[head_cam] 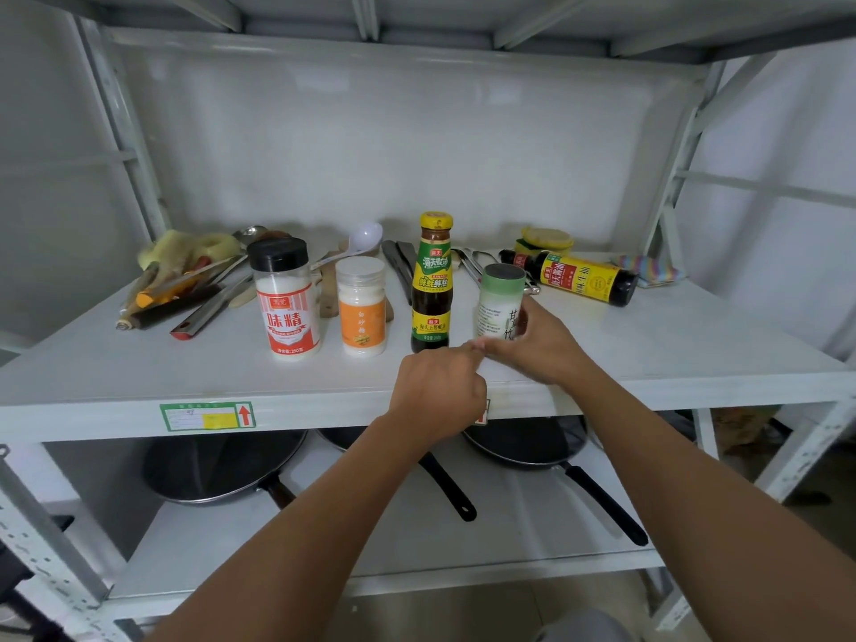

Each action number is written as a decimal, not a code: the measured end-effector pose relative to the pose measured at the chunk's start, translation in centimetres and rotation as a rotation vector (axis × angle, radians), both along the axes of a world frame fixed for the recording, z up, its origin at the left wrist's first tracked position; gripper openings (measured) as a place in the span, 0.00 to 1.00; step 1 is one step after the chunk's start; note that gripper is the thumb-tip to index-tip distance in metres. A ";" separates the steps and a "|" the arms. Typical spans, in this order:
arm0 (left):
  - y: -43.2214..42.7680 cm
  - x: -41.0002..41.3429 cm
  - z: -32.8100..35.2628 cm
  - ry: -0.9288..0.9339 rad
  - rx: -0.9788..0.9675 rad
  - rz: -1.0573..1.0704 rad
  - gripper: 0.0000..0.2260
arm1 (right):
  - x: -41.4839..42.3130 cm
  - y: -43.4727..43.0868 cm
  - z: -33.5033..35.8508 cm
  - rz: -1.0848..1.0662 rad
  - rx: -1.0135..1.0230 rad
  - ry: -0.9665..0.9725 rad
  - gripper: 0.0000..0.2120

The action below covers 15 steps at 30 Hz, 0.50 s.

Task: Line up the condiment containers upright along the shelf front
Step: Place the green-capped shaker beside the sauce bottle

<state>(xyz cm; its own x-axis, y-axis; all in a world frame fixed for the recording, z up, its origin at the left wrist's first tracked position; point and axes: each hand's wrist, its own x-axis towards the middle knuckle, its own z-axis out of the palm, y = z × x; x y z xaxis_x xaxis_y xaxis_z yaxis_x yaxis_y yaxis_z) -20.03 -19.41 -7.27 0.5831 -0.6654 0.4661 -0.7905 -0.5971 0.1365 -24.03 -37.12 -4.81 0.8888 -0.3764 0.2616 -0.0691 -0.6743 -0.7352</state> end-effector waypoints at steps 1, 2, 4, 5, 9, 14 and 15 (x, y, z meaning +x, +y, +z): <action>0.0 0.0 0.0 -0.001 -0.012 -0.004 0.21 | -0.2 -0.2 0.3 0.043 0.039 0.030 0.31; 0.0 -0.1 0.1 -0.001 -0.021 -0.004 0.21 | -0.4 -0.6 0.4 0.088 0.079 0.061 0.31; 0.1 -0.1 0.1 -0.006 -0.024 0.010 0.19 | -0.7 -1.5 0.4 0.140 0.124 0.100 0.33; 0.1 -0.1 0.1 -0.009 -0.027 0.014 0.18 | -0.8 -1.8 0.3 0.144 0.131 0.097 0.35; 0.3 -0.2 -0.1 -0.016 -0.043 0.014 0.19 | -0.5 -2.0 -0.2 0.136 0.098 0.054 0.33; 0.1 -0.2 -0.3 -0.012 -0.051 0.017 0.19 | -0.3 -2.0 -0.5 0.107 0.058 0.013 0.32; 0.1 -0.2 -0.3 -0.012 -0.048 0.020 0.19 | -0.2 -1.9 -0.6 0.098 0.053 0.003 0.32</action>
